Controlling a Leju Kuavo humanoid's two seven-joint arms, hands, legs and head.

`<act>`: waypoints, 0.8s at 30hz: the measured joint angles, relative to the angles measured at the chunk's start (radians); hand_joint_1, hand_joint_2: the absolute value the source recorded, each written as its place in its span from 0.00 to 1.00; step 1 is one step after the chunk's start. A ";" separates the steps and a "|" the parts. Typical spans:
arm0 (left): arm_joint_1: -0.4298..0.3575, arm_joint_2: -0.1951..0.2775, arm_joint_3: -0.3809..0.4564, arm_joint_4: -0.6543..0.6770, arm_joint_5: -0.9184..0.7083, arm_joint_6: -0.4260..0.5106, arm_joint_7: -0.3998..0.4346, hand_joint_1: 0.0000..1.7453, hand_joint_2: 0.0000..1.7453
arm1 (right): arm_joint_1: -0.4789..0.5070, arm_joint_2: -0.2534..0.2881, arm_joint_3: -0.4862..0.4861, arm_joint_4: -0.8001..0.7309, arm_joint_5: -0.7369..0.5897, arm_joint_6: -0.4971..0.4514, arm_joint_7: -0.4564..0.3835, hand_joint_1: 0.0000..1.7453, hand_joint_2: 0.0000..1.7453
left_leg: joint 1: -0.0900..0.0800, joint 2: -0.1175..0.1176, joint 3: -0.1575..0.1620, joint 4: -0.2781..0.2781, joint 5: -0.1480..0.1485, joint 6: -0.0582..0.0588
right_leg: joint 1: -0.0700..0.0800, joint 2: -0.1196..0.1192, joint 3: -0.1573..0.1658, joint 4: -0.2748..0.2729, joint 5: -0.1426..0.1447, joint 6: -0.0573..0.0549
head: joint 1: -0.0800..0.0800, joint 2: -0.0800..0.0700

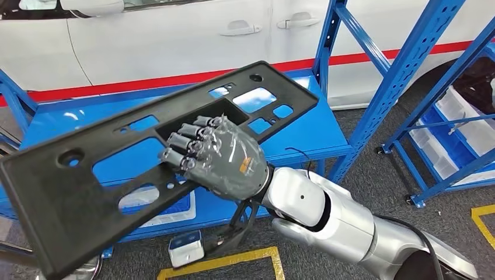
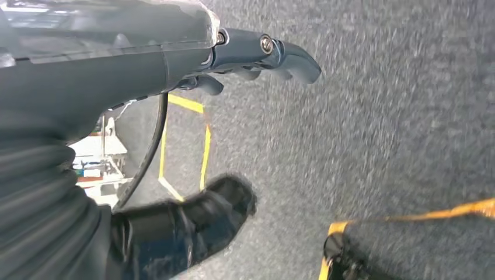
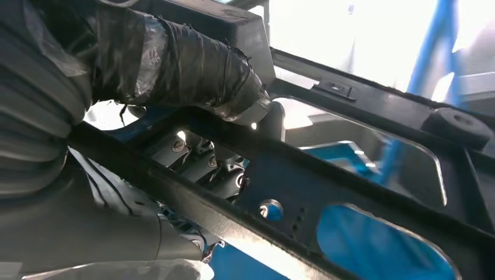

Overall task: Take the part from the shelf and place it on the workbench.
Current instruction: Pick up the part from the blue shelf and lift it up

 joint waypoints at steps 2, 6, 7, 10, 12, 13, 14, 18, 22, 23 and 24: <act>-0.002 -0.001 0.000 0.000 0.004 0.001 0.002 0.00 1.00 | -0.004 -0.001 0.012 -0.015 -0.021 0.013 0.000 1.00 1.00 | 0.004 0.005 -0.008 -0.014 0.025 0.012 | -0.002 -0.001 -0.012 0.032 -0.047 0.012 | 0.002 0.000; -0.002 -0.005 0.000 0.000 0.014 0.001 0.004 0.00 1.00 | -0.017 -0.012 0.022 -0.037 -0.064 0.029 0.004 1.00 1.00 | 0.007 0.008 -0.058 -0.016 0.068 0.021 | -0.010 -0.001 -0.047 0.230 -0.201 0.028 | 0.006 0.000; -0.001 -0.006 0.000 0.000 0.015 0.001 0.004 0.00 1.00 | -0.019 -0.016 0.022 -0.041 -0.074 0.033 0.006 1.00 1.00 | 0.009 0.008 -0.073 -0.013 0.077 0.019 | -0.013 -0.002 -0.036 0.247 -0.195 0.031 | 0.006 0.000; 0.001 -0.007 0.000 0.000 0.018 0.000 0.004 0.00 1.00 | -0.030 -0.027 0.022 -0.054 -0.098 0.045 0.009 1.00 1.00 | 0.015 0.007 -0.118 0.004 0.101 0.004 | -0.017 -0.004 0.079 0.129 -0.138 0.036 | 0.006 0.000; 0.002 -0.007 0.000 0.001 0.019 0.000 0.004 0.00 1.00 | -0.038 -0.031 0.021 -0.064 -0.105 0.048 0.010 1.00 1.00 | 0.017 0.007 -0.135 0.015 0.115 -0.010 | -0.011 -0.004 0.149 0.026 -0.143 0.027 | 0.005 0.000; 0.003 -0.007 0.000 0.001 0.020 -0.001 0.004 0.00 1.00 | -0.042 -0.033 0.021 -0.068 -0.107 0.050 0.011 1.00 1.00 | 0.017 0.007 -0.138 0.015 0.123 -0.017 | -0.008 -0.003 0.161 0.003 -0.151 0.021 | 0.006 0.000; 0.003 -0.007 0.000 0.001 0.022 -0.001 0.004 0.00 1.00 | -0.045 -0.035 0.020 -0.072 -0.110 0.053 0.011 1.00 1.00 | 0.018 0.007 -0.139 0.013 0.132 -0.024 | -0.005 -0.002 0.158 -0.002 -0.146 0.012 | 0.008 0.000; 0.006 -0.007 0.000 0.002 0.027 -0.004 0.004 0.00 1.00 | -0.059 -0.048 0.018 -0.082 -0.127 0.060 0.017 1.00 1.00 | 0.024 0.003 -0.171 0.075 0.057 -0.043 | -0.012 -0.006 0.126 -0.012 -0.103 -0.021 | 0.006 0.000; 0.007 -0.009 0.000 0.002 0.028 -0.010 0.000 0.00 1.00 | -0.062 -0.062 0.013 -0.088 -0.149 0.072 0.024 1.00 1.00 | 0.025 0.002 -0.205 0.275 -0.063 -0.052 | -0.009 -0.005 0.063 -0.010 -0.057 -0.026 | 0.003 0.000; 0.007 -0.009 0.001 0.002 0.029 -0.011 -0.001 0.00 1.00 | -0.063 -0.067 0.013 -0.088 -0.154 0.075 0.024 1.00 1.00 | 0.026 0.002 -0.189 0.280 -0.046 -0.053 | -0.009 -0.004 0.047 -0.008 -0.047 -0.025 | 0.003 0.000; 0.006 -0.010 0.001 0.002 0.028 -0.013 -0.002 0.00 1.00 | -0.063 -0.072 0.012 -0.088 -0.158 0.077 0.025 1.00 1.00 | 0.026 0.002 -0.153 0.249 -0.018 -0.053 | -0.009 -0.004 0.032 -0.006 -0.037 -0.023 | 0.003 0.000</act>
